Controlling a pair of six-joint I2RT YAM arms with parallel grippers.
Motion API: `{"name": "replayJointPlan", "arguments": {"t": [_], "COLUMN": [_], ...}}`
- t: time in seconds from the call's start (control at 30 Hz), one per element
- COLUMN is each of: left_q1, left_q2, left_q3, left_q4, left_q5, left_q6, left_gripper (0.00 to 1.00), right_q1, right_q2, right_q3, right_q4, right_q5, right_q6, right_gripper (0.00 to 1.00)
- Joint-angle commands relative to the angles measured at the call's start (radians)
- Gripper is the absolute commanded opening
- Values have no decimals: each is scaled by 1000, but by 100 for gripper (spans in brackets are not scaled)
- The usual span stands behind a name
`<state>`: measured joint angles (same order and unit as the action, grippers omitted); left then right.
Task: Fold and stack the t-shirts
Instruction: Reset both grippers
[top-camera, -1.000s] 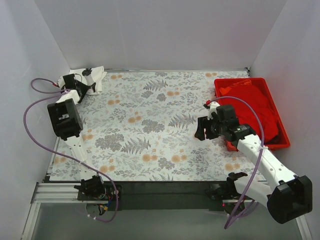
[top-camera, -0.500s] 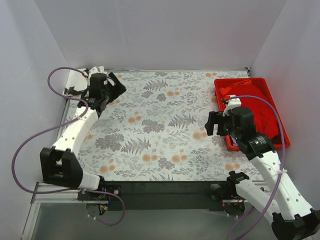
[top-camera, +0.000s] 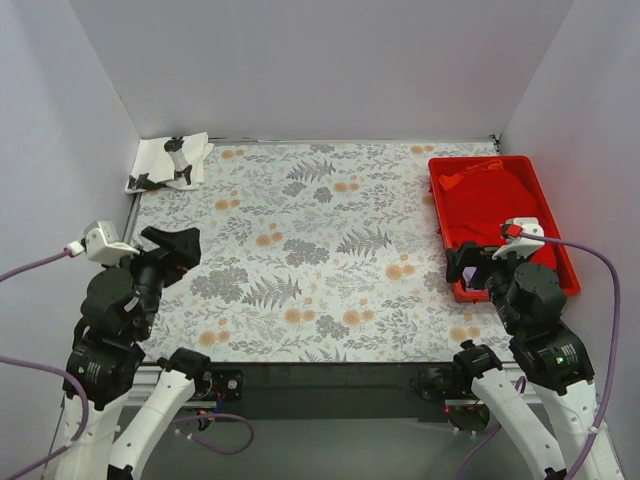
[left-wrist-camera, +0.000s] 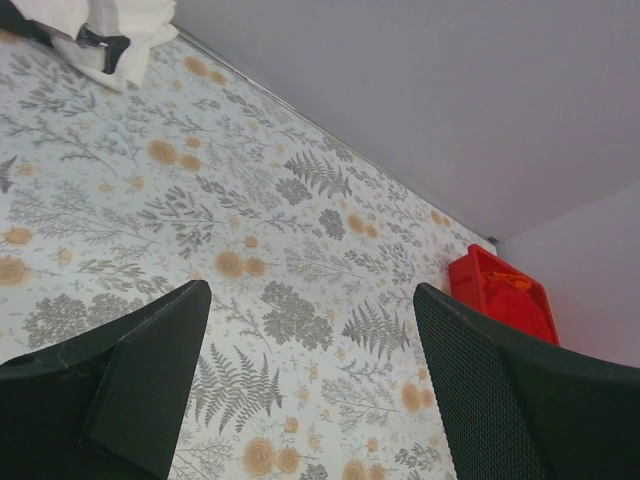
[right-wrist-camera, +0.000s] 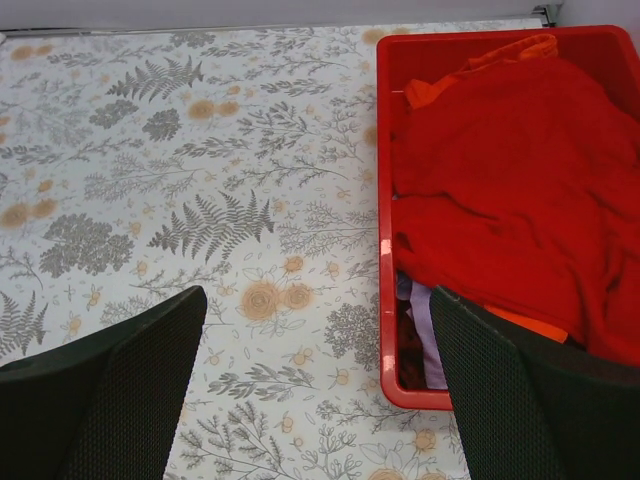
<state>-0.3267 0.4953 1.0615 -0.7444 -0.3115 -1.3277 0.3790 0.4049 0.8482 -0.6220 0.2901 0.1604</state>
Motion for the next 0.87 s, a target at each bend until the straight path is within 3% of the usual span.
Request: {"name": "replayJointPlan", "arguments": {"t": [0.0,0.17,0.43,0.57,0.83], "left_q1": [3,3,3,3,3], "left_q2": [-70,-173,-193,-196,-218], "left_q3": [-75,-141,-172,-187,-199], "left_q4": [-133,-141,-108,-92,-72], "left_q5": [-110,-208,-202,-218,-225], "left_q6": [-18,-83,-90,-97,-105], "left_gripper": [82,86,89,98,98], "right_q1": [-3,-2,-3,-5,-3], "right_q2": [-60,-118,-169,-176,-184], "right_q3": [-37,-52,-47,-41,-38], "right_q4": [15,18,16,15,15], "right_q5": [55,86,96,90,60], "right_q6": [-9,-12,-5,1,10], "right_gripper": [98,98,98,98,98]}}
